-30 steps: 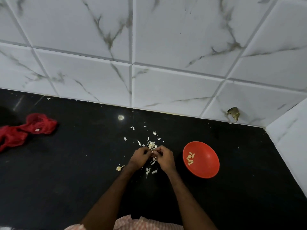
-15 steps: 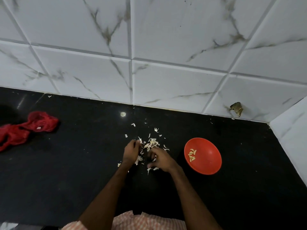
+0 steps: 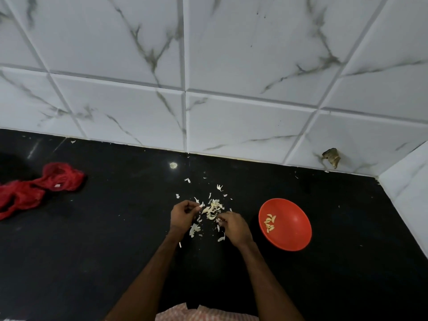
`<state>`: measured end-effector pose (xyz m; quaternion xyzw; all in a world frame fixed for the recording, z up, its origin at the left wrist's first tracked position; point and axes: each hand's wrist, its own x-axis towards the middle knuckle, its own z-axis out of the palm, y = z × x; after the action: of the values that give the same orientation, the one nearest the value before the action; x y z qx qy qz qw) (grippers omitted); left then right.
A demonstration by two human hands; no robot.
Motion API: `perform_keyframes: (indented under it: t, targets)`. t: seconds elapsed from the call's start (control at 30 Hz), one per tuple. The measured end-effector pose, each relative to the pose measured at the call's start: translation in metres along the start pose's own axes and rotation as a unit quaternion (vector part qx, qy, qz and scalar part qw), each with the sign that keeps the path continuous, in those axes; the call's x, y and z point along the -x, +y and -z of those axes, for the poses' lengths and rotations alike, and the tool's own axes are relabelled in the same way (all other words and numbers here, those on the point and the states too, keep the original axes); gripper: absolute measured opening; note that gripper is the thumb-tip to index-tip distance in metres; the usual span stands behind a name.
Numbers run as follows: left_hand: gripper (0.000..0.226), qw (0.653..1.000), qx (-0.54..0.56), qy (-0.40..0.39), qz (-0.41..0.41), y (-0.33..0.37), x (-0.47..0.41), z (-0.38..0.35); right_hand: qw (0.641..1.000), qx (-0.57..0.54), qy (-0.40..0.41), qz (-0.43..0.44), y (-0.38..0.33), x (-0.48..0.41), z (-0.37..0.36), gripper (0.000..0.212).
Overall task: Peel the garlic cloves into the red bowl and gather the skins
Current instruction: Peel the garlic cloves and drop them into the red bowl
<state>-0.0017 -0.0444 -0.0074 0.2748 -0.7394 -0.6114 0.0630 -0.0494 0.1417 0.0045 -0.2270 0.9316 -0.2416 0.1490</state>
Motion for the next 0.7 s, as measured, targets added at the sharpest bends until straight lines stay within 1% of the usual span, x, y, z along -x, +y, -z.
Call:
perform_keyframes:
  t: [0.07, 0.1, 0.13, 0.17, 0.23, 0.3, 0.33, 0.43, 0.6, 0.7]
  targets:
    - [0.007, 1.0, -0.008, -0.006, -0.013, 0.004, 0.001, -0.004, 0.999, 0.003, 0.034, -0.007, -0.002, 0.0, 0.004, 0.034]
    - [0.007, 1.0, -0.014, -0.009, -0.024, 0.006, 0.001, -0.005, 0.998, -0.01, 0.061, -0.012, -0.004, -0.002, 0.006, 0.033]
    - [0.007, 0.999, -0.02, -0.015, -0.039, 0.008, 0.001, -0.007, 0.995, -0.045, 0.09, -0.022, -0.006, -0.005, 0.008, 0.03]
    - [0.007, 0.998, -0.028, -0.022, -0.054, 0.01, 0.0, -0.009, 0.988, -0.102, 0.113, -0.034, -0.009, -0.008, 0.01, 0.027]
    - [0.007, 0.995, -0.04, -0.04, -0.08, 0.017, 0.001, -0.013, 0.966, -0.219, 0.132, -0.048, -0.016, -0.015, 0.009, 0.018]
    - [0.007, 0.993, -0.046, -0.049, -0.099, 0.025, 0.002, -0.016, 0.952, -0.266, 0.142, -0.048, -0.023, -0.02, 0.008, 0.005]
    - [0.008, 0.992, -0.048, -0.049, -0.108, 0.028, 0.002, -0.018, 0.948, -0.277, 0.149, -0.047, -0.026, -0.021, 0.007, 0.001]
    - [0.008, 0.992, -0.048, -0.041, -0.113, 0.036, 0.003, -0.021, 0.937, -0.297, 0.18, -0.044, -0.029, -0.024, 0.007, 0.007]
    - [0.003, 0.994, -0.057, -0.015, -0.088, 0.042, 0.001, -0.025, 0.929, -0.305, 0.207, -0.026, -0.031, -0.024, 0.01, 0.008]
    - [0.01, 0.994, -0.084, -0.008, -0.064, 0.041, 0.001, -0.029, 0.932, -0.298, 0.207, -0.004, -0.03, -0.024, 0.008, 0.01]
